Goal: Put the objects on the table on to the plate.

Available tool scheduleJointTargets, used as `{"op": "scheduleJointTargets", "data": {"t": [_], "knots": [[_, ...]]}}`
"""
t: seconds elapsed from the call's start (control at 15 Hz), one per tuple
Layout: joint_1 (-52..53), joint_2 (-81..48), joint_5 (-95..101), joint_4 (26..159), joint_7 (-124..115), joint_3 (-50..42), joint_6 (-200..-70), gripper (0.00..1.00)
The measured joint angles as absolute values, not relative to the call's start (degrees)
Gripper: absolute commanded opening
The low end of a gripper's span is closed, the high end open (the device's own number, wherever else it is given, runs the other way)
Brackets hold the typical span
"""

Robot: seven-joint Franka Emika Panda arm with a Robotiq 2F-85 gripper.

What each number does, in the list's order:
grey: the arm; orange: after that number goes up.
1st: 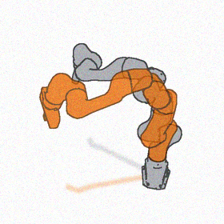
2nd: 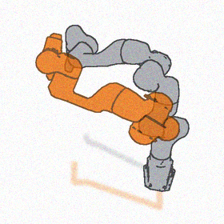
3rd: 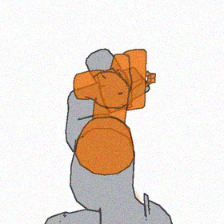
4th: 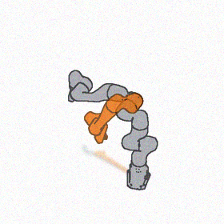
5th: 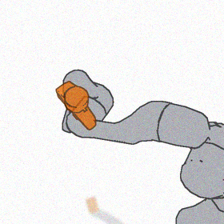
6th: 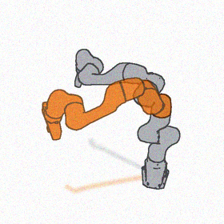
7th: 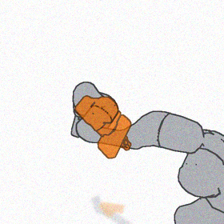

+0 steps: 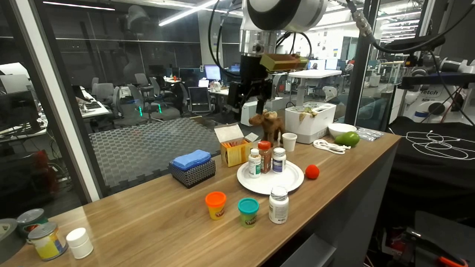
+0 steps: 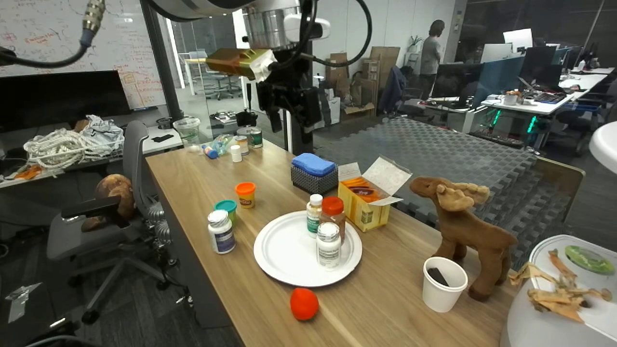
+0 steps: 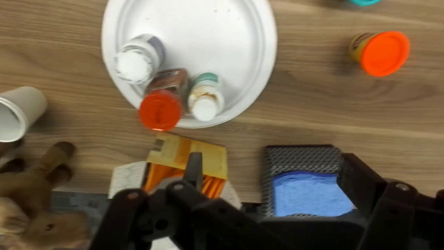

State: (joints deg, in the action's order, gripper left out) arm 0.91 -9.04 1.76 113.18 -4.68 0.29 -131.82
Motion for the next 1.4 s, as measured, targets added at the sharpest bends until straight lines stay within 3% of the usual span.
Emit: {"op": "scheduleJointTargets", "data": {"t": [0.67,1.4], "knots": [[4.4,-16.8,-7.4,113.2,14.1,9.0,-125.6,1.00],[8.7,-22.6,2.8,114.1,14.3,9.3,-133.5,1.00]]}}
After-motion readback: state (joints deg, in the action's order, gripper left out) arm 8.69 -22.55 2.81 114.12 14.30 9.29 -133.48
